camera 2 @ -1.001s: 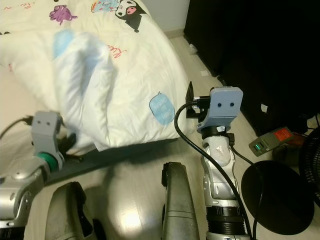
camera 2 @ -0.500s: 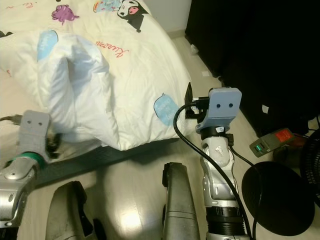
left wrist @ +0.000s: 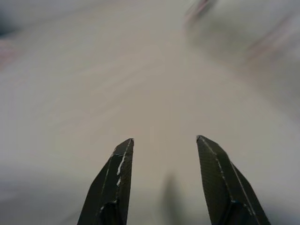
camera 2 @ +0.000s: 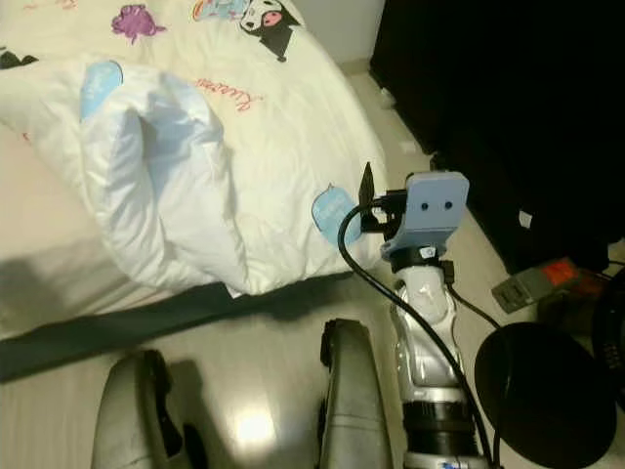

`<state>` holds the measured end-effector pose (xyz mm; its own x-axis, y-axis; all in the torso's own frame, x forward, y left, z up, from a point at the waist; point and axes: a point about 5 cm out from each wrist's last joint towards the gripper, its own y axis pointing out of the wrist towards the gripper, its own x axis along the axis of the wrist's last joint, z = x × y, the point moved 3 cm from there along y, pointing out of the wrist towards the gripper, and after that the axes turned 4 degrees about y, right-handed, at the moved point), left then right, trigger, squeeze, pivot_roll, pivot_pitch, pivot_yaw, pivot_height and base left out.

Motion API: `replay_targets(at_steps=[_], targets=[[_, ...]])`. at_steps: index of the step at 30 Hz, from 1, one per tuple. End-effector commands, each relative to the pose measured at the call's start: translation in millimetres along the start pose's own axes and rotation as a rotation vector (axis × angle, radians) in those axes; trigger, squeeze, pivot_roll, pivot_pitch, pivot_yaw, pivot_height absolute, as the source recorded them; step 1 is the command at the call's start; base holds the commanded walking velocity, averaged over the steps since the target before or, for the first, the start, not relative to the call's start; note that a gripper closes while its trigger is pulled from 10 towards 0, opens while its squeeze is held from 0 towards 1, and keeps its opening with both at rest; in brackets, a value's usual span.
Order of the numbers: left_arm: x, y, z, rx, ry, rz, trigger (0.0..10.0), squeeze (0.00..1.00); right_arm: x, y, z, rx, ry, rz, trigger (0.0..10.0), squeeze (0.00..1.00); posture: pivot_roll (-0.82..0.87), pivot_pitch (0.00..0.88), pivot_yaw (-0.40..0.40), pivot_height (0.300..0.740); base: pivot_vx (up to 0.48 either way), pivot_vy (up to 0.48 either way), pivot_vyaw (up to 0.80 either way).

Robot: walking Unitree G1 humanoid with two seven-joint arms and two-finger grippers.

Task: Clean up the room

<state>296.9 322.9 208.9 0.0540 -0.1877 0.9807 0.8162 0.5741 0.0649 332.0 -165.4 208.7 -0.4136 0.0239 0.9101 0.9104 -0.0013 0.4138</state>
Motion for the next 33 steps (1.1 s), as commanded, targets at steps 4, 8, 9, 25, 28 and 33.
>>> replay_targets(at_steps=[4,8,9,25,28,33], targets=[[79.8,-20.6,-55.5,-0.414,-0.137,-0.282,10.0,0.0,-7.3,-0.9,3.9,0.018,0.014,0.023,10.0,0.0,-0.02,0.184,0.018,0.5,0.0,0.0,0.0],[112.7,-47.6,-86.3,-0.621,0.019,-0.441,10.0,0.11,-7.0,1.0,6.7,0.027,0.018,0.021,10.0,0.0,-0.02,0.183,0.019,0.5,0.0,0.0,0.0],[112.7,-47.6,-86.3,-0.621,0.019,-0.441,10.0,0.11,-7.0,1.0,6.7,0.027,0.018,0.021,10.0,0.0,-0.02,0.183,0.019,0.5,0.0,0.0,0.0],[99.5,-59.6,-143.1,-0.578,0.327,-0.502,10.0,0.0,-9.2,-2.9,4.8,0.009,0.019,0.025,10.0,0.0,-0.04,0.187,0.04,0.5,0.0,0.0,0.0],[98.7,-56.0,-144.6,-0.549,0.332,-0.483,10.0,0.0,-8.9,-2.5,4.9,0.008,0.02,0.023,10.0,0.0,-0.04,0.187,0.04,0.5,0.0,0.0,0.0],[79.3,-34.5,-141.1,-0.401,0.291,-0.31,3.6,0.0,-9.8,-3.5,4.4,0.005,0.02,0.024,10.0,0.0,-0.05,0.188,0.046,0.5,0.0,0.0,0.0]])
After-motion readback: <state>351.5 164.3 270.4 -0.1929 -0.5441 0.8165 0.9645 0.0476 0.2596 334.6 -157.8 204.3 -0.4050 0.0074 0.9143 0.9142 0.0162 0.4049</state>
